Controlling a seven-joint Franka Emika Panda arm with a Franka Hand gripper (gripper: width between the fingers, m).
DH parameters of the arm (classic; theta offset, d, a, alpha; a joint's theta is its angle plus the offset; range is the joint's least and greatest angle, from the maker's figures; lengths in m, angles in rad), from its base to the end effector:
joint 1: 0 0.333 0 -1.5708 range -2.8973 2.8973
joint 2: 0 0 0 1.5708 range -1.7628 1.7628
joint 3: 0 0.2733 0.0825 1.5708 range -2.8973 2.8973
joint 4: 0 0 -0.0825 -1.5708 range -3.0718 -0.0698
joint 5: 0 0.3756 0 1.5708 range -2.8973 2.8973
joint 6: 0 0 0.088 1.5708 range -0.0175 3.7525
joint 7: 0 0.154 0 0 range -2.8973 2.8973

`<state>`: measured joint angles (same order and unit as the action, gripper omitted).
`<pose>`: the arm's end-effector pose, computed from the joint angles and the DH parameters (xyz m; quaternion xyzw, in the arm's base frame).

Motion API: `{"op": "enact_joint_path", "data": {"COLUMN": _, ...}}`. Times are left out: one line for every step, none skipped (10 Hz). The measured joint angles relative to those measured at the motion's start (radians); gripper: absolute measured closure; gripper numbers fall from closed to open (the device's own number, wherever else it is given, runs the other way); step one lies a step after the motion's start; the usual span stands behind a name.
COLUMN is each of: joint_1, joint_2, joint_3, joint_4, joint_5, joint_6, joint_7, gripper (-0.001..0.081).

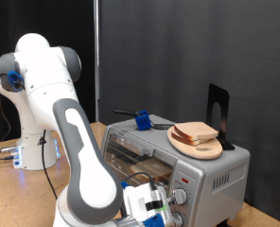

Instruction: Make a piece of toast with the oven

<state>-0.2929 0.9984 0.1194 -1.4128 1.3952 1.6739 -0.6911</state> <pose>0.6583 0.0166 0.1106 -0.7310 0.1121 -0.0104 0.6731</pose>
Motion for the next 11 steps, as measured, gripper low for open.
{"op": "enact_joint_path", "data": {"joint_1": 0.003, "joint_2": -0.011, "joint_3": -0.001, "joint_4": -0.017, "joint_5": 0.014, "joint_6": 0.055, "joint_7": 0.020, "gripper": 0.0007}}
{"op": "enact_joint_path", "data": {"joint_1": 0.007, "joint_2": -0.018, "joint_3": -0.002, "joint_4": -0.028, "joint_5": 0.026, "joint_6": 0.122, "joint_7": 0.057, "gripper": 0.0007}}
{"op": "enact_joint_path", "data": {"joint_1": 0.009, "joint_2": -0.023, "joint_3": -0.003, "joint_4": -0.036, "joint_5": 0.029, "joint_6": 0.166, "joint_7": 0.080, "gripper": 0.0007}}
{"op": "enact_joint_path", "data": {"joint_1": 0.009, "joint_2": -0.024, "joint_3": -0.005, "joint_4": -0.039, "joint_5": 0.029, "joint_6": 0.186, "joint_7": 0.094, "gripper": 0.0007}}
{"op": "enact_joint_path", "data": {"joint_1": 0.008, "joint_2": -0.024, "joint_3": -0.007, "joint_4": -0.040, "joint_5": 0.028, "joint_6": 0.188, "joint_7": 0.103, "gripper": 0.0007}}
{"op": "enact_joint_path", "data": {"joint_1": 0.008, "joint_2": -0.024, "joint_3": -0.008, "joint_4": -0.041, "joint_5": 0.026, "joint_6": 0.187, "joint_7": 0.110, "gripper": 0.0007}}
{"op": "enact_joint_path", "data": {"joint_1": 0.008, "joint_2": -0.024, "joint_3": -0.008, "joint_4": -0.044, "joint_5": 0.024, "joint_6": 0.184, "joint_7": 0.116, "gripper": 0.0007}}
{"op": "enact_joint_path", "data": {"joint_1": 0.009, "joint_2": -0.024, "joint_3": -0.008, "joint_4": -0.048, "joint_5": 0.018, "joint_6": 0.176, "joint_7": 0.118, "gripper": 0.0007}}
{"op": "enact_joint_path", "data": {"joint_1": 0.011, "joint_2": -0.024, "joint_3": -0.007, "joint_4": -0.053, "joint_5": 0.008, "joint_6": 0.168, "joint_7": 0.124, "gripper": 0.0007}}
{"op": "enact_joint_path", "data": {"joint_1": 0.014, "joint_2": -0.024, "joint_3": -0.006, "joint_4": -0.055, "joint_5": -0.002, "joint_6": 0.163, "joint_7": 0.134, "gripper": 0.0007}}
{"op": "enact_joint_path", "data": {"joint_1": 0.017, "joint_2": -0.025, "joint_3": -0.006, "joint_4": -0.058, "joint_5": -0.011, "joint_6": 0.160, "joint_7": 0.144, "gripper": 0.0007}}
